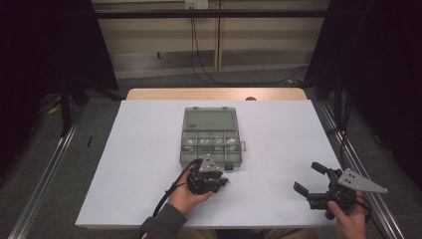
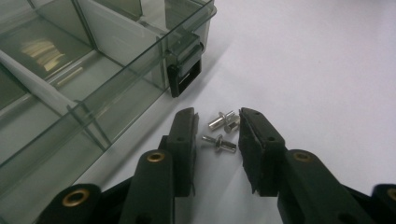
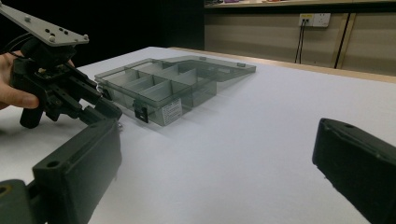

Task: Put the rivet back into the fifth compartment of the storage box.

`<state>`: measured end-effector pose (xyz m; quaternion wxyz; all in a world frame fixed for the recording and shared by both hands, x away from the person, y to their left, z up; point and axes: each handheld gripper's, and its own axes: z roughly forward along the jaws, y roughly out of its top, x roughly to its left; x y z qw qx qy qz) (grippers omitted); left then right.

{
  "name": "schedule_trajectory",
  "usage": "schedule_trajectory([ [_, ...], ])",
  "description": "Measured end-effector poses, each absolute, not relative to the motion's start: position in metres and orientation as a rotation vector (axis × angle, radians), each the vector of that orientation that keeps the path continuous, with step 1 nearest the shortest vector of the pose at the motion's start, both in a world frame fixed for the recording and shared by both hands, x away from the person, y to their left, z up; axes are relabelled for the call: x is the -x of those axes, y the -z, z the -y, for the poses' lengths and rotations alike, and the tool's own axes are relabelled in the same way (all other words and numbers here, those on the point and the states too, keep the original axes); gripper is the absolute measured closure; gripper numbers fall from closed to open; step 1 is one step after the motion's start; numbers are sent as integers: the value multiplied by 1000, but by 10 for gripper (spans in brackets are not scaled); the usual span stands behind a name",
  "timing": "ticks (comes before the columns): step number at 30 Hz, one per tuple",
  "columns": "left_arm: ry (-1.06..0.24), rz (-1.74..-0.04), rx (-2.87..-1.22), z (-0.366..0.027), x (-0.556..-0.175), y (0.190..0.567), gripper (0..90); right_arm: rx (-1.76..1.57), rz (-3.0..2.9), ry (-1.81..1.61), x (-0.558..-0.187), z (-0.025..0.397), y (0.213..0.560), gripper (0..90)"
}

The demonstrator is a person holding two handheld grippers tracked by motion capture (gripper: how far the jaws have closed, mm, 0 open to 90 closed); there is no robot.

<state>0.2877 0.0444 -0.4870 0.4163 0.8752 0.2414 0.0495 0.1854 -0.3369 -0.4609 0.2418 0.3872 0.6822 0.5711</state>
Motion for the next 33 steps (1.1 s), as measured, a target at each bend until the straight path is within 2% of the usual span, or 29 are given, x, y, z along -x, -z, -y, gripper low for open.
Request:
schedule_trajectory([
  [7, -116, -615, -2197, -47, -288, 487, 750, -1057, -1866, -1560, -185, 336, 461, 13],
  [17, -104, -625, -2192, -48, -288, 487, 764, -1057, -1866, -1558, -185, 337, 461, 13],
  [19, -100, -632, -2181, -50, -289, 486, 807, -1057, -1865, -1559, -185, 337, 461, 13],
  [33, -70, -650, -2169, -53, -290, 485, 832, -1057, -1865, -1557, -185, 337, 461, 13],
])
